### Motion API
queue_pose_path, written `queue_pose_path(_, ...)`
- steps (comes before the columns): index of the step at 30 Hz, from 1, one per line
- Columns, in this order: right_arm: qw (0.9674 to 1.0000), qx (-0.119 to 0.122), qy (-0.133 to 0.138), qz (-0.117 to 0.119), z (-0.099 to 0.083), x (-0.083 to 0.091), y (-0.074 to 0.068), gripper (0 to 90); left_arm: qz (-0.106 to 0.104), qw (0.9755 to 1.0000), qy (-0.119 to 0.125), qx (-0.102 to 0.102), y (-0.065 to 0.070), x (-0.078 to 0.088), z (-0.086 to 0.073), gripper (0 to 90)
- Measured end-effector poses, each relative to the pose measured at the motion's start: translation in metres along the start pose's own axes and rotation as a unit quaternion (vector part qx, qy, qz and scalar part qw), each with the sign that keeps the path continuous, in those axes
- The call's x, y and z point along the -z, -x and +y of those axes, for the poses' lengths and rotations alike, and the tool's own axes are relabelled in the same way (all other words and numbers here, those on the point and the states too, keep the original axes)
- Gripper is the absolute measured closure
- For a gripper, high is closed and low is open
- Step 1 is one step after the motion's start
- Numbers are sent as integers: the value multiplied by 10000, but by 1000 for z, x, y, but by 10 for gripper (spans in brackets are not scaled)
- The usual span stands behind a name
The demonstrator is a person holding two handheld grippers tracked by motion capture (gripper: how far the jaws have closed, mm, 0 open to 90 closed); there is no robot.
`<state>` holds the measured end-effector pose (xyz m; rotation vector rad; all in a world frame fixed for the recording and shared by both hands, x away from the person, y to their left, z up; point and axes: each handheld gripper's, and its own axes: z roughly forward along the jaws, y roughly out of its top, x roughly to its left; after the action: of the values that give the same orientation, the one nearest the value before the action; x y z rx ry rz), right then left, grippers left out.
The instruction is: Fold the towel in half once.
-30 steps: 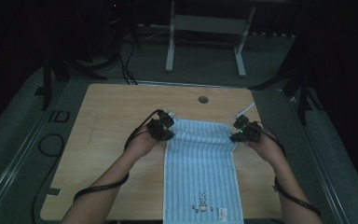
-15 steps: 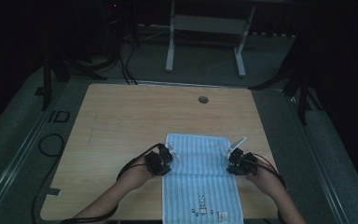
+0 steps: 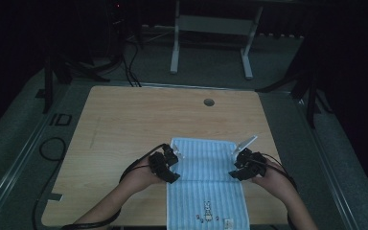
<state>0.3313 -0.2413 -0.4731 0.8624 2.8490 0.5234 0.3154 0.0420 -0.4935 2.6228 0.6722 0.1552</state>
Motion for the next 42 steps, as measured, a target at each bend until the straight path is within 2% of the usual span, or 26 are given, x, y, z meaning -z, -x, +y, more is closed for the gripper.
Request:
queue_pose_path(2, 9999, 31, -105, 4, 1, -8, -3, 545, -129, 9998, -120, -63, 3, -9, 1, 482)
queue_pose_path(5, 9994, 44, -343, 22, 0, -24, -4, 548, -207, 9992, -318, -89, 3, -25, -1, 482)
queue_pose_path(7, 9984, 37, -551, 75, -2, -37, -1, 537, -228, 9992, -325, -8, -1, -31, -3, 484)
queue_pose_path(9, 9982, -46, -591, 125, -4, -45, 4, 532, -220, 9994, -255, 110, -6, -31, -1, 486)
queue_pose_path(11, 9984, -123, -533, 132, -2, -45, 9, 531, -164, 9994, -276, 90, -9, -33, 2, 486)
queue_pose_path(18, 9978, -130, -648, -59, 11, -51, 22, 522, -36, 9992, -378, 79, -26, -40, 16, 485)
queue_pose_path(23, 9975, -234, -659, -24, 18, -53, 35, 515, -55, 9993, -298, 200, -41, -43, 22, 485)
queue_pose_path(26, 9975, -281, -651, -11, 22, -55, 40, 509, 13, 9992, -325, 250, -48, -44, 25, 485)
queue_pose_path(30, 9973, -242, -688, -30, 28, -57, 44, 502, 125, 9989, -396, 233, -52, -45, 28, 484)
queue_pose_path(33, 9972, -245, -710, -58, 32, -59, 48, 498, 106, 9988, -389, 285, -56, -46, 29, 480)
queue_pose_path(36, 9970, -256, -723, -65, 35, -60, 50, 488, 139, 9989, -392, 215, -54, -46, 28, 455)
queue_pose_path(42, 9972, -170, -702, -180, 33, -61, 44, 456, 183, 9987, -461, 130, -48, -45, 29, 423)
